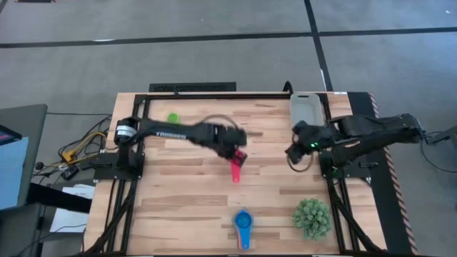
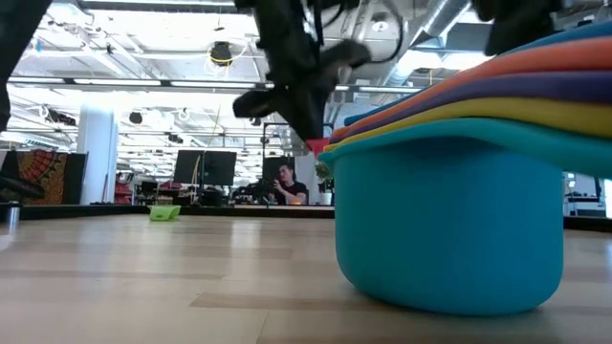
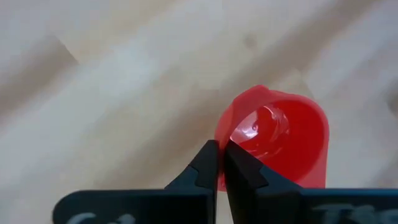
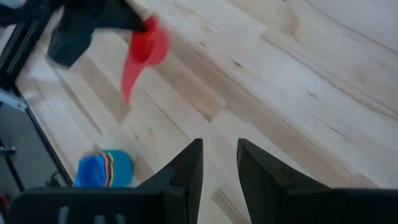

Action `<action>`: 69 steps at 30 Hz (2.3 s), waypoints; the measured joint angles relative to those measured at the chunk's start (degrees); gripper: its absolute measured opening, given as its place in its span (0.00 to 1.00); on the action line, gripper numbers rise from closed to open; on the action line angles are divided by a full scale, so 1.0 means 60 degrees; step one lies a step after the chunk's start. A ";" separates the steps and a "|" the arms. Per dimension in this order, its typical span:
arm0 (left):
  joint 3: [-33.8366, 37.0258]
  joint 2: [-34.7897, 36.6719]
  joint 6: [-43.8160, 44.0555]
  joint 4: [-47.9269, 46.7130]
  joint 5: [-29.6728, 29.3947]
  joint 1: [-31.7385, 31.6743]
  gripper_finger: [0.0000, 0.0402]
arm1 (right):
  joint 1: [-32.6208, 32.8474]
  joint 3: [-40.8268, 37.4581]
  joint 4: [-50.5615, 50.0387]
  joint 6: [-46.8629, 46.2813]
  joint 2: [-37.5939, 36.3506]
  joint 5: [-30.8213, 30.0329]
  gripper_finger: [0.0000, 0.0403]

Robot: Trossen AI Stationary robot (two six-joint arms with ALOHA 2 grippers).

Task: Nest measuring cups in basket
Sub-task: Stack the red measuring cup on top of the blue of measuring cup

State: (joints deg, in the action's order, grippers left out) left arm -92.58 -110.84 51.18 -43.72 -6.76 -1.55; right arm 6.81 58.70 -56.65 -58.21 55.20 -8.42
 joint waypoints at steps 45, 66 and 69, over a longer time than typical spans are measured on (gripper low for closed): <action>-0.0095 -0.0332 0.4344 0.3130 -0.1884 0.4883 0.00 | 0.5074 -0.0003 0.0137 -0.2891 0.0861 -0.1758 0.30; -0.0098 -0.1110 0.5370 0.3112 -0.1111 0.5134 0.01 | 0.5434 0.0000 0.0474 -0.3153 0.0859 -0.1872 0.30; -0.0098 -0.1102 0.5407 0.2940 -0.1138 0.5134 0.03 | 0.5434 0.0000 0.0478 -0.3153 0.0859 -0.1840 0.31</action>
State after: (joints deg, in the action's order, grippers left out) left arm -93.17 -117.45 83.62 -26.08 -13.59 29.26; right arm 39.42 58.70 -53.78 -77.12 60.36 -19.46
